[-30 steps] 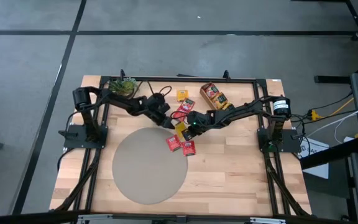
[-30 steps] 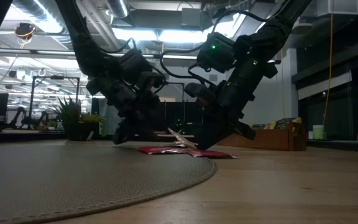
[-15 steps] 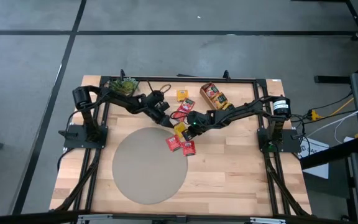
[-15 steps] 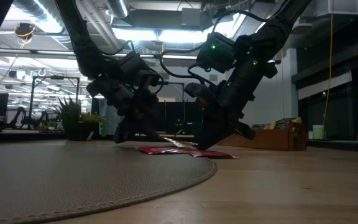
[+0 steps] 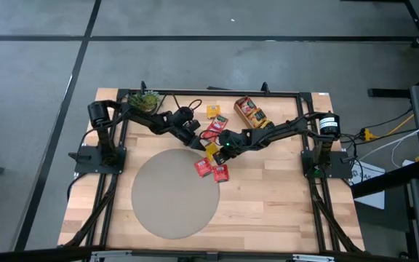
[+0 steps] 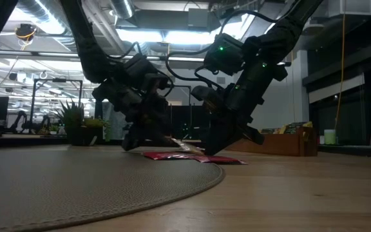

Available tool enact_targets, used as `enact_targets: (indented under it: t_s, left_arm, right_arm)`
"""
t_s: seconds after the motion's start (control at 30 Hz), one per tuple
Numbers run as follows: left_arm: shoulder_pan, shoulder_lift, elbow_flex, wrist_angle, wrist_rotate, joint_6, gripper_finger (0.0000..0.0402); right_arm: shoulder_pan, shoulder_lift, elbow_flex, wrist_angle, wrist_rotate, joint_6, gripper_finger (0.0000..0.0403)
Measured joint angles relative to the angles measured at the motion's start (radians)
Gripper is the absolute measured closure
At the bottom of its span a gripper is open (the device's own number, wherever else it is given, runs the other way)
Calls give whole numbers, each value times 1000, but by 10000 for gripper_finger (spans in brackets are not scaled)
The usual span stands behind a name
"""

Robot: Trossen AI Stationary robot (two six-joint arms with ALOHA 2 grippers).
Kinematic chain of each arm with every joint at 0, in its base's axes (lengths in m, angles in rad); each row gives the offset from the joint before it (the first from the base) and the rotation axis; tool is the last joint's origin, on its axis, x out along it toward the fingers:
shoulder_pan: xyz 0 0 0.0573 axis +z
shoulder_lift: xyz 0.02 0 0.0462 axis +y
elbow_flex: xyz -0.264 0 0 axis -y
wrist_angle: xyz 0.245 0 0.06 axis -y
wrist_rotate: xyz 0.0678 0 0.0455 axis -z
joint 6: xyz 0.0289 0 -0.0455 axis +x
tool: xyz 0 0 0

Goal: Pick & Place Tea
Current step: Put the orange tea bag into the middle section of the wooden organizer

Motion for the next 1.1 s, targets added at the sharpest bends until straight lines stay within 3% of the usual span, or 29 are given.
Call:
enact_targets:
  t_s: [0.27, 0.5, 0.67, 0.77, 0.93, 1.1]
  left_arm:
    - [4, 2, -1, -1, 6, -3, 260]
    - [-40, 3, 0, 6, -76, -4, 260]
    - [-40, 3, 0, 9, -74, -14, 268]
    - [-40, 3, -1, 28, -73, -20, 295]
    - [-41, 5, -1, 61, -62, -24, 382]
    - [-41, 5, -2, 59, -62, -9, 399]
  right_arm:
    - [0, 0, -1, 5, -1, 0, 396]
    - [0, 3, -2, 59, -2, -15, 396]
    - [0, 5, -2, 69, -3, -25, 396]
    - [0, 5, -2, 70, -3, -25, 396]
    - [0, 5, -1, 70, -3, -24, 396]
    - [0, 5, -1, 71, -3, -24, 396]
